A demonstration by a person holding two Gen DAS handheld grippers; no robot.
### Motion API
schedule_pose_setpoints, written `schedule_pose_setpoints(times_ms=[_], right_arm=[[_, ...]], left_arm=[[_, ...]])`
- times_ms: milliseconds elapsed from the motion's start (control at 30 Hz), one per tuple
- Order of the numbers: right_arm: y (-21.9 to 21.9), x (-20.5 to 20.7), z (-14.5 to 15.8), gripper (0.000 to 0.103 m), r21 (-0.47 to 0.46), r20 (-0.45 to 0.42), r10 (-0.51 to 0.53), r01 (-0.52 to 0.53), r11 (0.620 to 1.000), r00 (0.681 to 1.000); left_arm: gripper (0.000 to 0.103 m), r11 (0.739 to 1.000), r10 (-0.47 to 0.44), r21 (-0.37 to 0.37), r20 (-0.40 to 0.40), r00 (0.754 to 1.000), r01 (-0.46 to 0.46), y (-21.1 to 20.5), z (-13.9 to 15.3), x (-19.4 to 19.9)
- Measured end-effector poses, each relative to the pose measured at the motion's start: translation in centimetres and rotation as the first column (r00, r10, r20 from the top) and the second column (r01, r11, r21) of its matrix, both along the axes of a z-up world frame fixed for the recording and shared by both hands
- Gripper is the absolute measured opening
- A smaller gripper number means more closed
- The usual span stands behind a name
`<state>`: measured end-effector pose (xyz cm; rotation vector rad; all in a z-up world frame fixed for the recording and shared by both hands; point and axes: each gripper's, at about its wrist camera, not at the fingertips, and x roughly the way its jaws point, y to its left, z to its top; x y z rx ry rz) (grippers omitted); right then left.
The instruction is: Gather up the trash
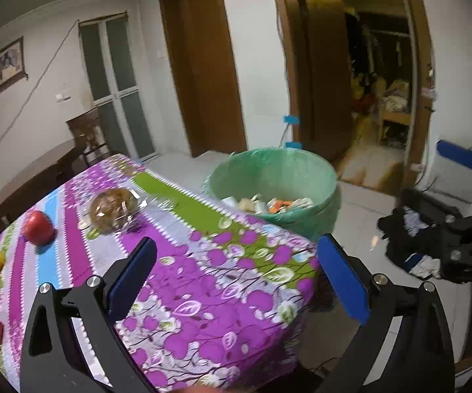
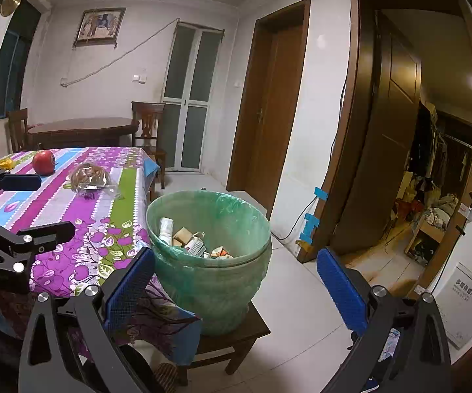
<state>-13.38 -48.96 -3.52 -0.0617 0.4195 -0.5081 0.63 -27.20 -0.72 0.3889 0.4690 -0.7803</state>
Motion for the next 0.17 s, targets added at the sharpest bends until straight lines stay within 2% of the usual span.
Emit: schedule_pose_setpoints(times_ms=[167], right_arm=[[-0.04, 0.33, -0.33, 0.099, 0.005, -0.01, 0.001, -0.001, 1.0, 1.0]], left_arm=[[0.097, 1.0, -0.004, -0.003, -0.018, 1.0, 0.004, 0.22, 0.04, 0.14]])
